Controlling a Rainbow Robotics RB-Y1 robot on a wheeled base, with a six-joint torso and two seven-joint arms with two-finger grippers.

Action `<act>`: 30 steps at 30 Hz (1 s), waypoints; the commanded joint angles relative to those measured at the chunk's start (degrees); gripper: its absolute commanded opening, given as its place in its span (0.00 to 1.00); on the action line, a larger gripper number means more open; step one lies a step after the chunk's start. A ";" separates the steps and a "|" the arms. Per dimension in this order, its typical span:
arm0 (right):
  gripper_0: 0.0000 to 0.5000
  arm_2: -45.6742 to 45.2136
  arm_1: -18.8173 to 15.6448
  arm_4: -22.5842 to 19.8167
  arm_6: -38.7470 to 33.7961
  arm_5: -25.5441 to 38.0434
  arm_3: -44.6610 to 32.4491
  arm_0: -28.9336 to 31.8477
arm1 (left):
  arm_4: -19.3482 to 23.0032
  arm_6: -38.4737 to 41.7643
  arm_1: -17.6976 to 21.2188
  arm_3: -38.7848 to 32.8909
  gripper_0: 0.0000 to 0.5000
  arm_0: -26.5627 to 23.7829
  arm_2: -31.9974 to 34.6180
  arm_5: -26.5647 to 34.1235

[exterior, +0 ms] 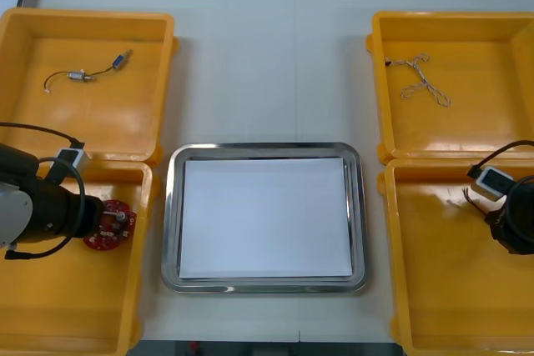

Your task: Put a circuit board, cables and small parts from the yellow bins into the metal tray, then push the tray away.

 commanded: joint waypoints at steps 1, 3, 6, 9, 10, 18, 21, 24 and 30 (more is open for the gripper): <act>0.00 -3.82 1.95 -1.50 -0.49 4.62 -1.40 -2.23 | 0.98 -8.20 2.18 -3.29 0.00 3.86 2.70 -0.61; 0.00 -5.57 3.19 -1.67 -0.49 7.61 -3.07 -2.31 | 2.92 -9.95 2.62 -3.82 0.00 5.27 4.63 -0.69; 0.00 -8.56 5.82 -2.20 -1.11 13.50 -5.97 -2.40 | 5.99 -13.29 3.06 -3.91 0.00 8.26 7.97 -2.19; 0.00 -9.79 7.49 -2.64 -1.72 16.84 -7.11 -2.40 | 6.17 -14.35 3.23 -4.61 0.00 10.01 9.20 -2.89; 0.00 -10.23 8.20 -2.82 -1.99 17.98 -7.46 -2.40 | 6.17 -14.44 3.32 -4.87 0.00 10.72 9.82 -2.98; 0.00 -10.76 11.10 -2.20 -5.68 20.27 -10.89 0.32 | 7.14 -15.84 3.58 -6.63 0.00 16.17 14.74 -4.74; 0.00 -10.67 11.62 -1.32 -7.96 20.35 -14.14 2.69 | 7.40 -16.19 3.58 -7.51 0.00 18.10 16.32 -5.26; 0.00 -10.67 12.33 0.96 -9.19 20.35 -17.92 4.98 | 7.49 -16.28 3.58 -8.13 0.00 19.51 17.82 -5.26; 0.00 -10.67 12.59 2.98 -9.46 20.44 -19.15 5.95 | 4.94 -16.81 2.27 -8.21 0.00 22.67 19.05 -8.43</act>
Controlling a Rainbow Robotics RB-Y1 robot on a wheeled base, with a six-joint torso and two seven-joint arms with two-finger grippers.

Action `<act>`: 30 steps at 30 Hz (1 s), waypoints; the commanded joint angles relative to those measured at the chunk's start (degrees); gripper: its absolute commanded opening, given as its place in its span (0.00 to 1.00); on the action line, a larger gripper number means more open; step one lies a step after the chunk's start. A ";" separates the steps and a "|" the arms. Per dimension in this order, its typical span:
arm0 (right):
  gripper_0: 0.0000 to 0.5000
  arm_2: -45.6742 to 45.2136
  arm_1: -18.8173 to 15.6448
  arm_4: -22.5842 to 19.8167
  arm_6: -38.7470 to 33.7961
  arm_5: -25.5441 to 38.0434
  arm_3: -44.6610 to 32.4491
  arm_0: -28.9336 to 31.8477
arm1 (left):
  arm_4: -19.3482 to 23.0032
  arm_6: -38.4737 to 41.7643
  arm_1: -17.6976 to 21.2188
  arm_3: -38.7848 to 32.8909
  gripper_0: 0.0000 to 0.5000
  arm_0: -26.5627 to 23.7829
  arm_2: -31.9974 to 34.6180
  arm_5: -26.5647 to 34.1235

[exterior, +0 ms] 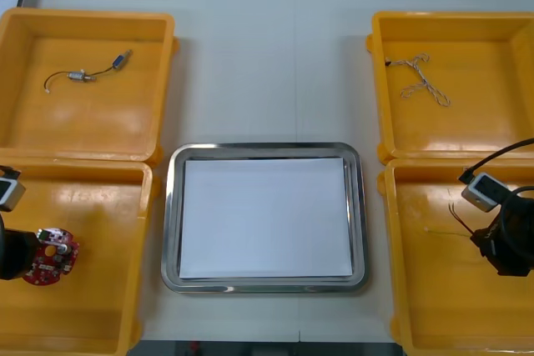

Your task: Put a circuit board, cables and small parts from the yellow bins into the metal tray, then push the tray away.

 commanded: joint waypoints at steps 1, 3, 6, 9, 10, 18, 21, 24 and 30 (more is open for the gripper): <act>0.00 -1.45 0.89 1.09 -1.27 0.33 -0.95 1.54 | -2.43 -2.31 0.56 -1.91 0.00 4.07 2.16 -2.42; 0.00 -1.45 0.89 1.26 -1.01 0.16 -0.51 1.54 | -3.14 -2.13 0.29 -1.91 0.00 4.33 2.33 -2.50; 0.00 -1.54 0.89 1.53 -1.10 0.07 -0.42 1.63 | -4.28 -1.78 -0.06 -1.82 0.00 4.60 2.33 -2.50; 0.18 -1.45 0.97 1.44 -1.27 0.07 -0.51 1.63 | -5.33 -1.43 -0.67 -1.74 0.00 4.51 2.25 -2.50; 0.36 -1.45 0.89 1.44 -1.27 -0.11 -0.42 1.63 | -5.51 -1.25 -1.03 -1.56 0.00 4.33 2.25 -2.50; 0.95 -1.98 0.80 1.44 -1.01 -1.07 -0.51 1.54 | -5.33 -1.08 -2.34 -0.51 0.00 3.28 1.72 -2.59; 0.95 -2.33 0.09 1.44 -0.39 -0.90 -0.51 1.19 | -5.33 -0.90 -2.52 -0.33 0.00 3.28 0.93 -3.03; 0.95 -2.24 -1.40 1.53 0.49 -0.90 -0.42 0.75 | -5.33 -0.64 -2.78 -0.07 0.00 3.28 0.40 -3.12; 0.95 -2.24 -3.42 1.62 5.93 -0.81 -0.42 0.40 | -5.42 -0.64 -3.49 1.25 0.00 3.10 -1.01 -4.44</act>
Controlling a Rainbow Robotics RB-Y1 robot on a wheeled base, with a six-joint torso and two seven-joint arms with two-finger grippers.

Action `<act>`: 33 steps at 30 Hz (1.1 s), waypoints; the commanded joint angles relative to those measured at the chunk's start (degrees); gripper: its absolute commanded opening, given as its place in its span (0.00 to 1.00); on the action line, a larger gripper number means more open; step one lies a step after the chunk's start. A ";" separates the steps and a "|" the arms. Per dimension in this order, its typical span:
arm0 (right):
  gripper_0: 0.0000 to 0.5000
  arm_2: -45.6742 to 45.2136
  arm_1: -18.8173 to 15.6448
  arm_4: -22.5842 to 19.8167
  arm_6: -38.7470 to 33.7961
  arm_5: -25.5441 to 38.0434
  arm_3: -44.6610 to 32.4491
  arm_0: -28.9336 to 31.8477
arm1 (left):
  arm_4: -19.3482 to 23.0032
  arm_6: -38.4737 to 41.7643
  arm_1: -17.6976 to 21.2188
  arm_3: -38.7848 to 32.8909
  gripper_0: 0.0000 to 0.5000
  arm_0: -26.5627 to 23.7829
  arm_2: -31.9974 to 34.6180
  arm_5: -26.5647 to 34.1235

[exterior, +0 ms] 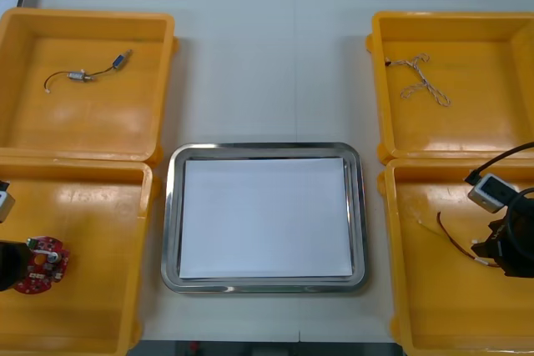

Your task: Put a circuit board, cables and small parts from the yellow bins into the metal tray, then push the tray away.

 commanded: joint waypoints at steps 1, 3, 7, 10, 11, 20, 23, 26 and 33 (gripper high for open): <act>0.95 -1.47 -3.20 0.44 5.85 -0.38 -0.47 0.01 | -0.38 -0.55 -1.20 1.26 0.00 0.09 -1.59 -2.47; 0.95 -1.47 -3.55 0.36 6.90 -0.29 -0.38 0.01 | -0.55 -0.55 -1.29 1.52 0.00 -0.17 -1.77 -2.56; 0.95 -1.47 -4.25 0.09 7.69 -0.38 -0.47 0.36 | -0.90 -0.64 -1.73 1.88 0.00 -0.35 -2.12 -2.56; 0.95 -1.03 -5.13 -0.08 8.57 -0.47 -0.38 0.80 | -1.17 -0.55 -1.82 1.88 0.00 -0.35 -2.30 -2.56; 0.95 -1.03 -5.57 -0.26 9.19 -0.73 -0.47 1.06 | -1.26 -0.46 -1.82 1.88 0.00 -0.35 -2.30 -2.56; 0.95 -0.50 -7.06 -0.61 13.67 -3.99 -0.47 2.91 | -1.52 -0.02 -1.82 2.23 0.00 -0.35 -2.65 -2.56; 0.95 0.20 -7.06 -0.35 14.02 -5.66 -0.38 3.88 | -1.43 0.07 -1.82 2.14 0.01 -0.52 -2.56 -2.56; 0.95 1.08 -7.06 -0.08 14.11 -8.12 -0.47 5.20 | -1.43 0.07 -1.82 1.96 0.40 -0.61 -2.38 -2.38; 0.94 2.66 -6.80 0.09 13.40 -11.19 0.68 7.22 | -1.43 -0.11 -1.82 0.82 0.83 -0.87 -1.68 -0.98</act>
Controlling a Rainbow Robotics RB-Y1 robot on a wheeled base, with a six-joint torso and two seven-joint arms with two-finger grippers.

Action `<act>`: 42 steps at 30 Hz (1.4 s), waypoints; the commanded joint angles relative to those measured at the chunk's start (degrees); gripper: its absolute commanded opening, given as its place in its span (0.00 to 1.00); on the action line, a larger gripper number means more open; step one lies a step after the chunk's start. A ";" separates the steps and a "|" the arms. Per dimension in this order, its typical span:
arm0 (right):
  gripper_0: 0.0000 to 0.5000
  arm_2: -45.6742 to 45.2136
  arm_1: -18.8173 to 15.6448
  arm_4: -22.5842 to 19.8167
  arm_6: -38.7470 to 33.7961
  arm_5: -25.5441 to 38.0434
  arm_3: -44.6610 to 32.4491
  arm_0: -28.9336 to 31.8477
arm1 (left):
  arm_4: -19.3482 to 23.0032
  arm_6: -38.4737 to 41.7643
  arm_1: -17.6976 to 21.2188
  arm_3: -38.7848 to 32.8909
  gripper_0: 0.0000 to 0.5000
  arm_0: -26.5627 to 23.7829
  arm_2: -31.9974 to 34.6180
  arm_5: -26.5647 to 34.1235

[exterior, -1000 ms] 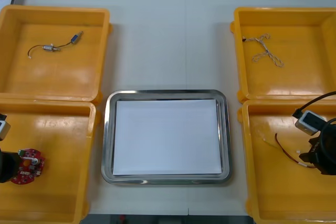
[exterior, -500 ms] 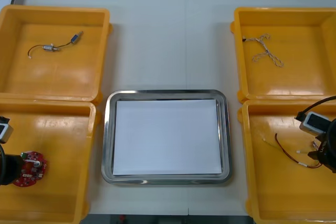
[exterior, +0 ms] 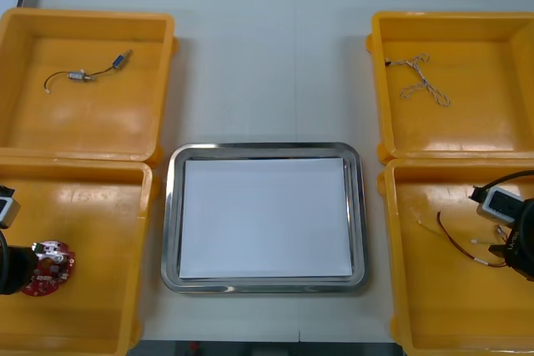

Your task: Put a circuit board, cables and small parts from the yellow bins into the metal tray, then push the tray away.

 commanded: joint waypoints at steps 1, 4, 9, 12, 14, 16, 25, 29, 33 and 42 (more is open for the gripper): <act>0.94 1.59 -1.70 0.08 0.39 -1.34 1.01 2.49 | -0.48 -0.11 -0.86 -1.69 0.84 -0.91 0.03 1.43; 0.93 1.85 -1.08 -0.10 0.91 -2.13 2.94 2.49 | 0.22 0.06 -0.60 -3.54 0.84 -1.27 1.26 4.24; 0.92 3.26 -0.47 1.04 1.18 -3.09 3.73 2.49 | 4.79 0.06 0.63 -5.73 0.84 -2.85 5.12 9.87; 0.91 3.87 0.15 1.84 1.18 -3.27 3.73 2.75 | 6.46 -0.02 1.16 -5.73 0.84 -4.43 6.44 11.71; 0.91 4.40 0.41 2.10 1.18 -3.62 3.73 3.02 | 6.37 0.06 1.25 -5.73 0.84 -5.31 6.53 12.24; 0.90 5.19 0.68 2.45 1.00 -4.24 3.73 3.19 | 5.93 0.15 1.34 -5.73 0.84 -6.28 6.53 12.68; 0.90 6.95 1.56 4.21 0.83 -5.47 3.73 3.90 | 5.05 -0.37 1.34 -2.04 0.83 -10.14 4.77 13.29; 0.89 7.30 1.82 5.00 0.74 -5.47 3.73 4.07 | 5.05 -0.55 1.25 -1.43 0.82 -10.41 3.98 13.38; 0.89 7.74 2.26 5.62 0.65 -5.47 3.73 4.07 | 5.32 -0.55 1.95 -0.29 0.80 -10.85 2.93 13.47; 0.88 8.53 2.87 7.20 0.56 -5.47 3.73 4.07 | 6.20 -2.04 2.22 4.11 0.79 -12.08 1.78 13.82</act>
